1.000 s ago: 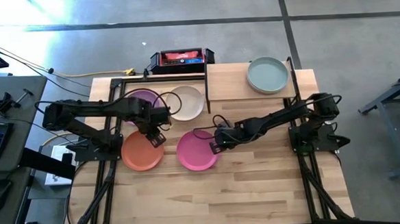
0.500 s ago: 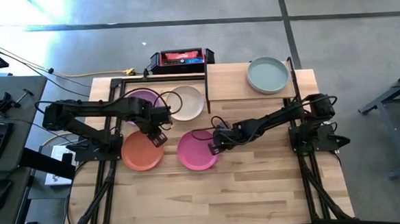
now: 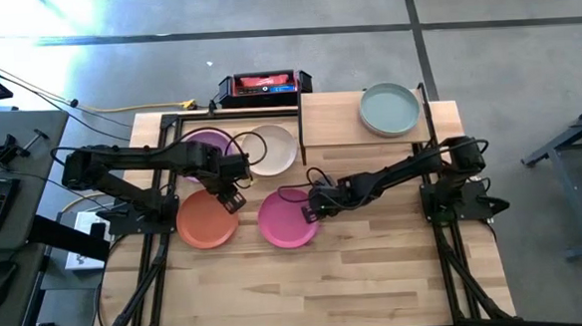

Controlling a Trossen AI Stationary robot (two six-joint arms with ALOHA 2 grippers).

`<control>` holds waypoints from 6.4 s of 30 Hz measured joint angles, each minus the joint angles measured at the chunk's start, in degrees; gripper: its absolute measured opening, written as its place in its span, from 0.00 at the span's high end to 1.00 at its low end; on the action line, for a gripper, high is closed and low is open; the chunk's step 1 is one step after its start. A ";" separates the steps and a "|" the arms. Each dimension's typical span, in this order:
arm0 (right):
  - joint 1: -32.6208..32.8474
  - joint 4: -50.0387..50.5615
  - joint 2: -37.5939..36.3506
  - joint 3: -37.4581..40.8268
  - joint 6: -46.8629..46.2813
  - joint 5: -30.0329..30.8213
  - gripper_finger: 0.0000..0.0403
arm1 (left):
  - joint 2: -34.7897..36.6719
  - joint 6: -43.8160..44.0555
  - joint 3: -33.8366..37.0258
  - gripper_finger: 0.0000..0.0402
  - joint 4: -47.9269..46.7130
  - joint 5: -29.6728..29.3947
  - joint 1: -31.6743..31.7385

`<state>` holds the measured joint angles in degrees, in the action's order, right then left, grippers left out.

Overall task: Place and stack plates onto a shelf
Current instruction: Put the pink plate on the shelf

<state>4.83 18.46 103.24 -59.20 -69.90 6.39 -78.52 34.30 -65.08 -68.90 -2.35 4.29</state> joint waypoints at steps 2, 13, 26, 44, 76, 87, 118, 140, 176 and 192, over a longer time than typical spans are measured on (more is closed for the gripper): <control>0.02 -0.87 0.64 -0.03 -0.55 0.00 0.81 | 0.00 -0.12 0.00 0.75 0.02 0.00 0.00; -0.08 -1.71 1.66 0.02 -0.62 -0.69 0.85 | 0.00 -0.42 0.00 0.75 0.20 -0.28 0.00; -0.24 -0.89 1.09 0.02 -0.59 -3.46 0.99 | 0.00 -0.46 0.00 0.75 0.20 -1.29 0.00; -2.66 9.09 -14.34 0.02 7.30 -3.60 1.00 | 0.00 -0.44 0.00 0.75 0.17 -1.31 0.01; -37.81 16.29 -39.58 0.02 15.78 -2.27 1.00 | 0.00 -12.34 0.00 0.75 3.23 -10.91 0.28; -43.75 8.31 -39.12 0.02 14.44 -3.29 1.00 | 0.00 -17.11 0.00 0.75 3.30 -10.93 1.38; -44.74 10.23 -31.02 0.02 15.87 -0.85 1.00 | 0.00 -21.97 0.00 0.75 6.28 -10.91 1.36; -46.09 12.64 -30.80 0.02 16.25 0.05 1.00 | 0.00 -20.96 0.00 0.75 6.47 -10.88 1.36; -45.98 16.46 -30.81 0.00 16.96 -0.60 1.00 | 0.00 -21.99 0.00 0.75 6.43 -10.86 1.36; -45.98 16.48 -30.80 0.00 16.87 -1.07 1.00 | 0.00 -21.97 0.00 0.75 6.45 -10.86 1.36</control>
<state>-41.15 34.94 72.44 -59.20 -53.04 5.32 -78.52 12.34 -65.08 -62.46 -13.21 5.65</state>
